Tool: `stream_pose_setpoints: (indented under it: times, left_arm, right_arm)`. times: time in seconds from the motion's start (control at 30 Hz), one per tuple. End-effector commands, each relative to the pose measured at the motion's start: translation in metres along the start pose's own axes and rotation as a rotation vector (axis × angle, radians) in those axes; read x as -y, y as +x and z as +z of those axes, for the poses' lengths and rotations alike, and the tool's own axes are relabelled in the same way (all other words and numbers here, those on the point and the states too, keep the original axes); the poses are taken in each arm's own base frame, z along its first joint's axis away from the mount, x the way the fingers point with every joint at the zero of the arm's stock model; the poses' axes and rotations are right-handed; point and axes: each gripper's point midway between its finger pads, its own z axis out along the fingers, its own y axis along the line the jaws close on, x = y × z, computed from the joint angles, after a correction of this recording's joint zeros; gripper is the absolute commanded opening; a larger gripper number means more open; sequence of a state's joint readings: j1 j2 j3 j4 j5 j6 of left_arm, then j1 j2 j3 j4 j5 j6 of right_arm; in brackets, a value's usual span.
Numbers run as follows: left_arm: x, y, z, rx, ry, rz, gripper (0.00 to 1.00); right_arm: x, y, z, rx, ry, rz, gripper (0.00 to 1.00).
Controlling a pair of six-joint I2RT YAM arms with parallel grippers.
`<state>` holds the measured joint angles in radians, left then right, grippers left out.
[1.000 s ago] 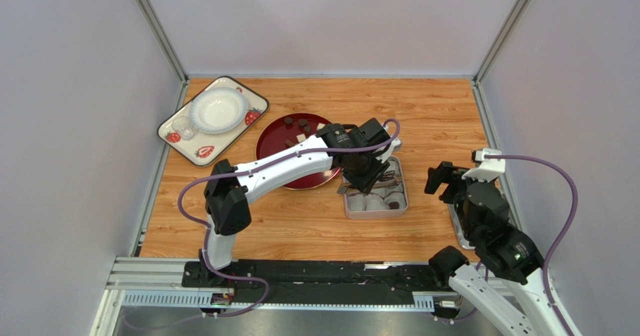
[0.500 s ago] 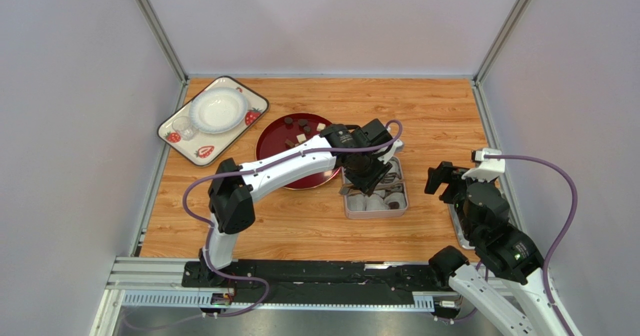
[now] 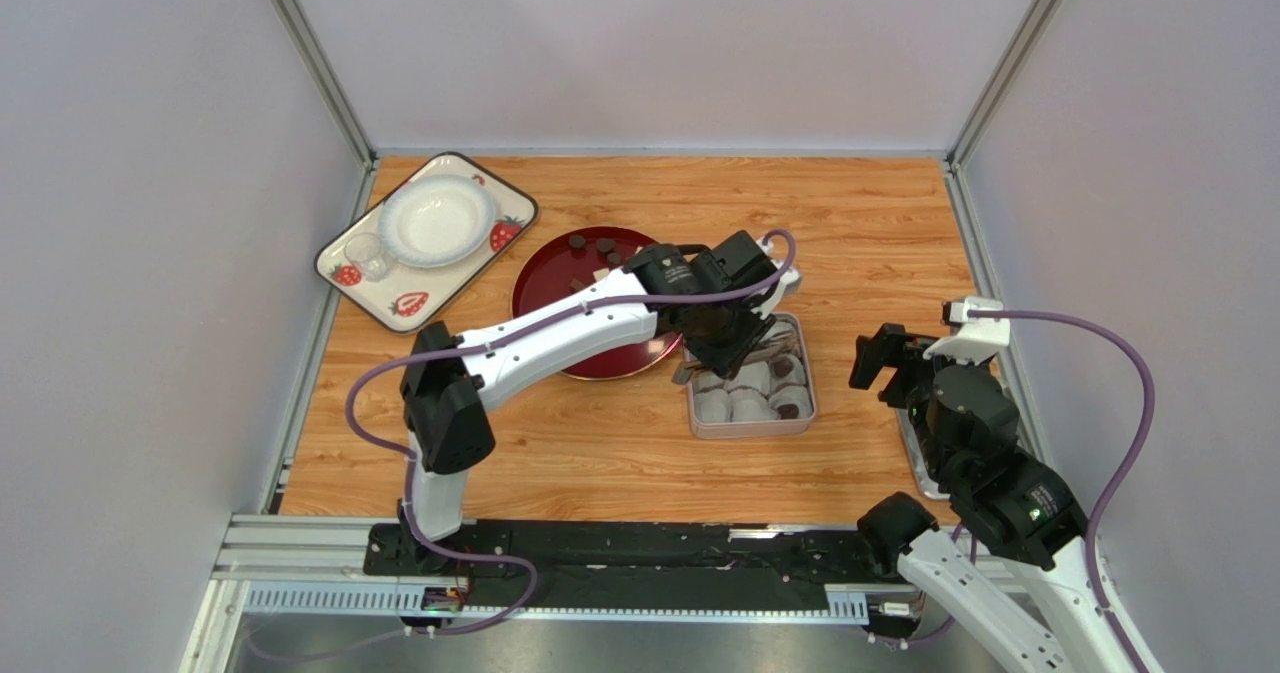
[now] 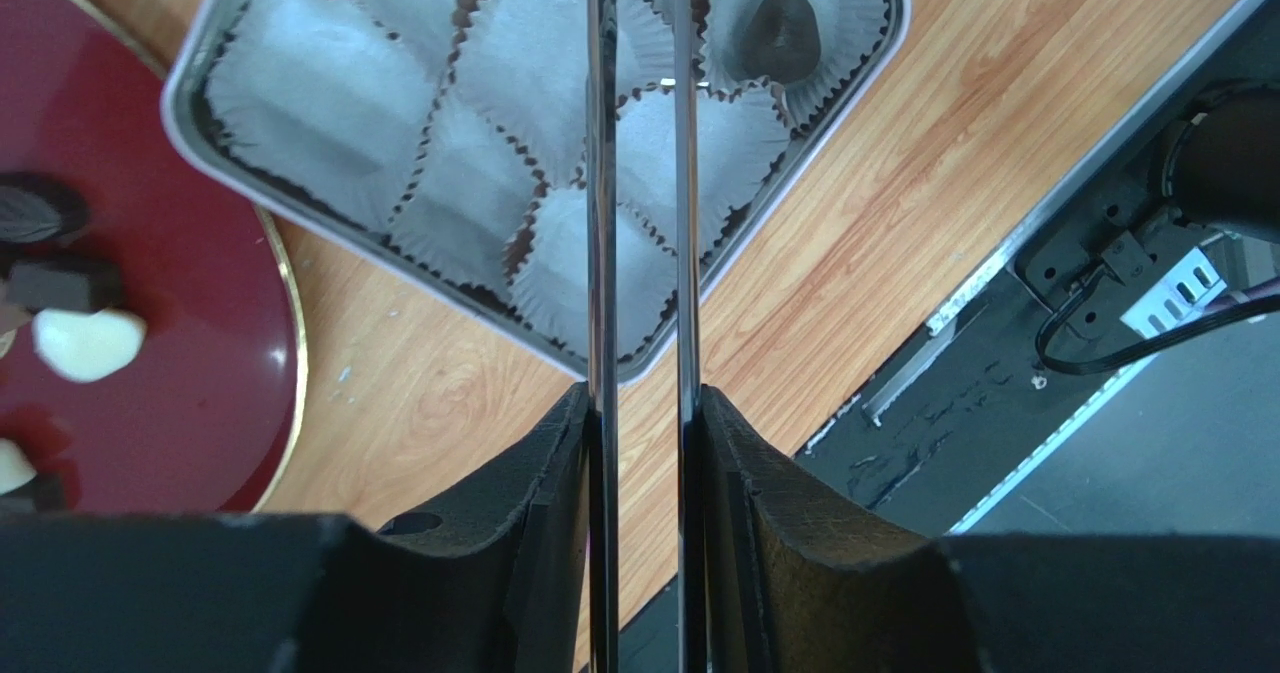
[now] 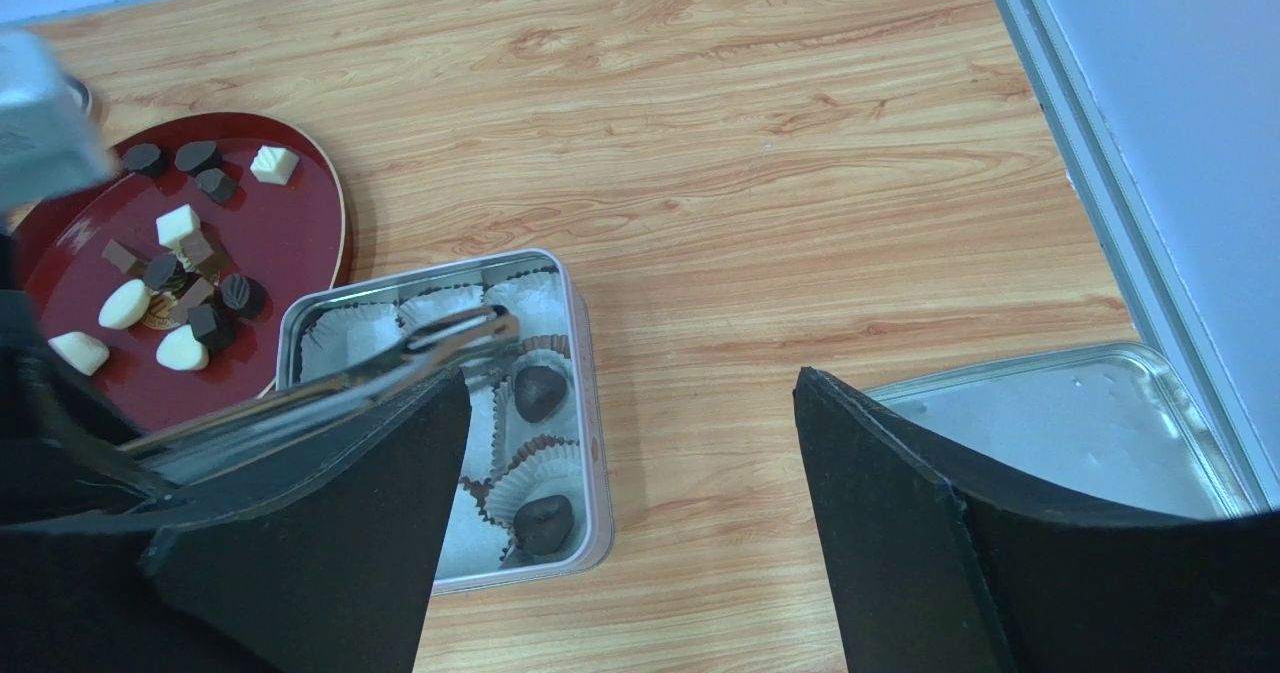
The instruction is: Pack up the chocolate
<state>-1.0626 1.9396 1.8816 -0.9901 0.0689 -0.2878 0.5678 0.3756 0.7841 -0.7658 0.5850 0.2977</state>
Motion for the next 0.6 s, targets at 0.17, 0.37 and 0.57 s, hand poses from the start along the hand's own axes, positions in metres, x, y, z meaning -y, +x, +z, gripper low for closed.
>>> stream_pose_setpoints:
  times: [0.17, 0.37, 0.57]
  left_arm:
    - [-0.045, 0.01, -0.074, 0.147, -0.129, -0.105, 0.31]
    - [-0.082, 0.053, -0.091, 0.115, -0.202, -0.206, 0.31]
    - [-0.112, 0.093, -0.1, 0.093, -0.258, -0.303, 0.31]
  right_arm:
    - [-0.001, -0.009, -0.001, 0.039, -0.006, 0.016, 0.83]
    - [0.0, -0.009, 0.0, 0.037, -0.002, 0.012, 0.83]
    - [-0.002, -0.009, 0.0, 0.036, -0.008, 0.013, 0.83]
